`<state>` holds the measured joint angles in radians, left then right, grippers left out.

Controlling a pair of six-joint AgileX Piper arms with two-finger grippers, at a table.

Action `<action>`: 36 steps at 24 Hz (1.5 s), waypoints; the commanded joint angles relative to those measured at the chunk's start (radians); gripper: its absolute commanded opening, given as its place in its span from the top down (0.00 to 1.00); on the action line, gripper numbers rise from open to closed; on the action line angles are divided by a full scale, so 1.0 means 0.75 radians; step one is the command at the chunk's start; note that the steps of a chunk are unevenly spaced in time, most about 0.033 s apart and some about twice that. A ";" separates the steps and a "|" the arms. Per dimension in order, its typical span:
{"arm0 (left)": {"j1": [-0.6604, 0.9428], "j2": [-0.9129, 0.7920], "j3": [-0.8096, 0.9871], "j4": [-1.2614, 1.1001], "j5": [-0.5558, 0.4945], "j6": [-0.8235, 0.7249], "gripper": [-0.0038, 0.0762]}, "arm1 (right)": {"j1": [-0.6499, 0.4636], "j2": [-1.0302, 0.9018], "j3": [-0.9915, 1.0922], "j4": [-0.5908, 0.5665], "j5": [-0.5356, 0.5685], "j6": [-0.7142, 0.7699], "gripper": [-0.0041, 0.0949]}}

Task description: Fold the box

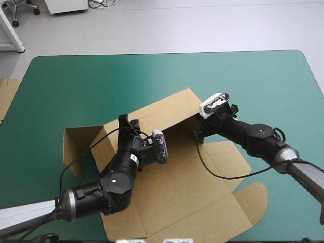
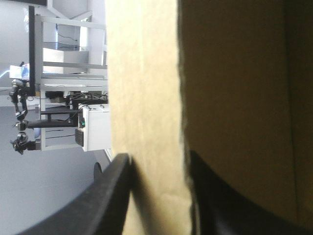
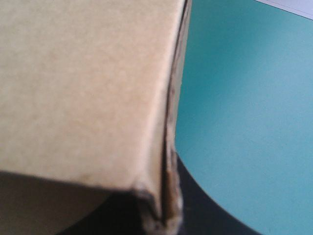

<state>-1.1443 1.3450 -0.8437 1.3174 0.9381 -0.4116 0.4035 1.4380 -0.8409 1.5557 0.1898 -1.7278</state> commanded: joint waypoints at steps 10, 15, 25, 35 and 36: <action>-0.255 -0.046 -0.084 0.078 0.235 -0.151 0.39 | -0.001 -0.040 -0.039 -0.005 0.017 -0.007 0.96; -0.368 -0.079 -0.163 0.086 0.387 -0.183 0.55 | -0.001 -0.040 -0.039 -0.006 0.012 -0.007 0.96; 0.059 -0.377 -0.793 -0.479 0.186 0.156 0.96 | -0.001 -0.040 -0.039 -0.012 0.011 0.005 0.96; 1.293 -0.213 -0.943 -1.527 -0.076 0.670 0.94 | -0.001 -0.040 -0.039 -0.028 0.030 0.053 0.96; 1.394 -0.185 -0.943 -1.660 -0.114 0.694 0.94 | -0.001 -0.040 -0.039 -0.028 0.030 0.059 0.96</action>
<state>-0.2741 1.1686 -1.5230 0.3403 0.9667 0.0098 0.4035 1.4380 -0.8409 1.5365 0.1922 -1.6907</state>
